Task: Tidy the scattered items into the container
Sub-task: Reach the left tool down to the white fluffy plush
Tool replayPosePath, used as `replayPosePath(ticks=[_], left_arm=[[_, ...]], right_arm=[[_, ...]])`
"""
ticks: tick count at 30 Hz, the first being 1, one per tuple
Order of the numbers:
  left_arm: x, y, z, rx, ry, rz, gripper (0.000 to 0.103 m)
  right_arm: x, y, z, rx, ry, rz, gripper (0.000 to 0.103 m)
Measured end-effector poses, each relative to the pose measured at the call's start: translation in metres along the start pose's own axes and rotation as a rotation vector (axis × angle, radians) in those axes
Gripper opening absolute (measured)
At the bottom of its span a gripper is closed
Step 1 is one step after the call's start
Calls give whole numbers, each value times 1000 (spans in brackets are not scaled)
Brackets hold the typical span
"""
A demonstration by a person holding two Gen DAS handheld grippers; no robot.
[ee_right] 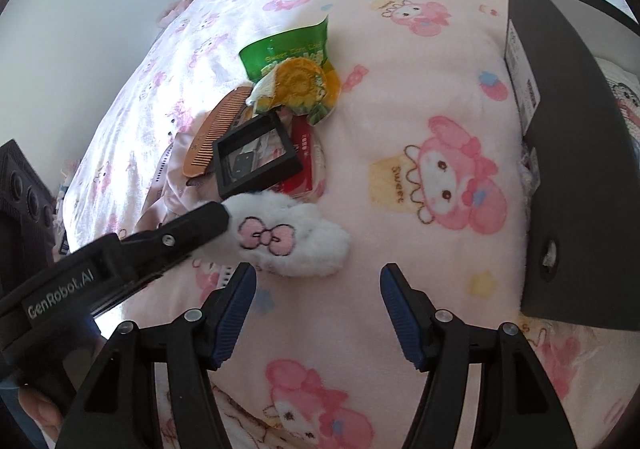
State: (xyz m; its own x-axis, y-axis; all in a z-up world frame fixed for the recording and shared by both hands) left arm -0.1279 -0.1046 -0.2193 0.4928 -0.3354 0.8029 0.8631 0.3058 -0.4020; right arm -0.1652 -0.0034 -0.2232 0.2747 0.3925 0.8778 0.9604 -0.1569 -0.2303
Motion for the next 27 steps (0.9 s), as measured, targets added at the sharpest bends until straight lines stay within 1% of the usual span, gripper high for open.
replayPosePath(ticks=[1,3,6,8,10,13,15,18,20,22,24,25,26,27], left_arm=[[0,-1,-4,22,3,4,36],[-3,0,-10,51,-27,-4,36],[-11,1,-11,46,-58,-32,36],[-12,2,-11,36,-75,-34,36],[-13,2,-12,31,-81,-36,36],[-22,4,-13,27,-102,-74,37],[-27,5,-12,15,-121,-94,37],[-28,7,-14,19,-146,-106,37],[-28,9,-19,52,-179,-108,39],[-26,10,-24,75,-196,-102,39],[-27,11,-22,58,-199,-115,39],[-29,12,-19,46,-193,-123,37],[-29,13,-18,44,-180,-124,37],[-28,13,-17,46,-138,-122,37]], right_arm=[[-1,-2,3,-2,24,8,62],[-8,-6,10,-15,65,2,63],[-20,-8,24,-51,116,-22,63],[-22,-9,27,-69,92,-19,63],[-23,-11,26,-87,49,-18,63],[-30,-15,28,-153,-44,-44,63],[-37,-17,33,-199,-81,-70,63],[-44,-18,31,-207,-115,-84,63],[-45,-17,26,-180,-117,-89,63],[-42,-15,21,-166,-125,-92,63],[-37,-9,17,-171,-184,-114,63],[-36,-7,15,-171,-204,-124,63],[-35,-5,12,-163,-213,-127,61],[-33,-4,10,-162,-212,-121,60]])
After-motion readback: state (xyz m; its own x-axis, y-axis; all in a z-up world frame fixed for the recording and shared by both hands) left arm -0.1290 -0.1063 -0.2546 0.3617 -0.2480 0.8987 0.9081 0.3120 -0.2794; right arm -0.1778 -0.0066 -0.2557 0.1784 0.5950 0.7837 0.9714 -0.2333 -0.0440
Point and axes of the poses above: each gripper's, at about its wrist camera, not at the fingertips, and x roughly against the way its jaws point, z to its right, y to its underside, the point moved 5 cm from there along -x, roughly the way its jaws point, and after that the axes turned 13 degrees about -x, right-handed, at the moved point
